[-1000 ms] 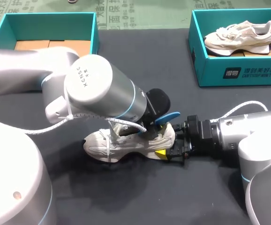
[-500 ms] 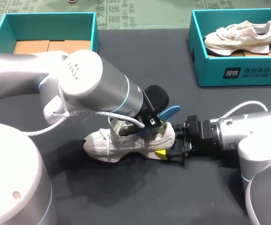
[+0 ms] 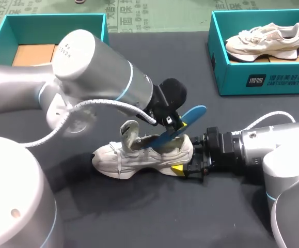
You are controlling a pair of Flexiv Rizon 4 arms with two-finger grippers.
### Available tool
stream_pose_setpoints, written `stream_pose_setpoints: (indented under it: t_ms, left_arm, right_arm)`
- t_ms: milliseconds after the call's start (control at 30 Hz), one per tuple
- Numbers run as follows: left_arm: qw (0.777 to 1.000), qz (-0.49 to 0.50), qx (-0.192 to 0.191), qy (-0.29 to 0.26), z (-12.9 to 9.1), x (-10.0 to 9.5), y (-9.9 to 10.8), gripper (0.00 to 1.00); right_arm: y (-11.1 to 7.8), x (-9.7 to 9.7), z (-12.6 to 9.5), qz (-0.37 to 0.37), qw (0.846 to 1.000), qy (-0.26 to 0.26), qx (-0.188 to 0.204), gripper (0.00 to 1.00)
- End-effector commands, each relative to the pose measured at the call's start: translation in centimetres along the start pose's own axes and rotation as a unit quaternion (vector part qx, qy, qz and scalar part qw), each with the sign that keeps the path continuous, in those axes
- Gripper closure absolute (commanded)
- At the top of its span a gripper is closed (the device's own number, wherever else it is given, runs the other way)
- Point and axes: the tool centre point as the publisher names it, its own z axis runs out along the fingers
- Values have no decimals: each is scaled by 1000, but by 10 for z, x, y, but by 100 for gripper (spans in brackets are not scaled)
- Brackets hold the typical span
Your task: Take the shoe out of the shoebox, open the shoe tongue, remove and reinsert the insole, then place the shoe into the shoebox
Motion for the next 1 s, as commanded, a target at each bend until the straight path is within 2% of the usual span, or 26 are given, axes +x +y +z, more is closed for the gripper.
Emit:
stream_pose_setpoints:
  t_ms: [33, 433, 667, 1000]
  left_arm:
    - [1000, 5, 7, 19, -4, 2, -9, 100]
    - [992, 32, 74, 95, -41, 22, -48, 100]
    - [985, 48, 105, 125, -66, 27, -67, 100]
    - [965, 94, 188, 159, -112, 28, -83, 100]
  right_arm:
    - [-2, 1, 3, 0, 1000, -1, 2, 100]
    - [-2, 1, 3, 0, 1000, -1, 2, 100]
    - [-2, 1, 3, 0, 1000, -1, 2, 100]
    - [-2, 1, 3, 0, 1000, -1, 2, 100]
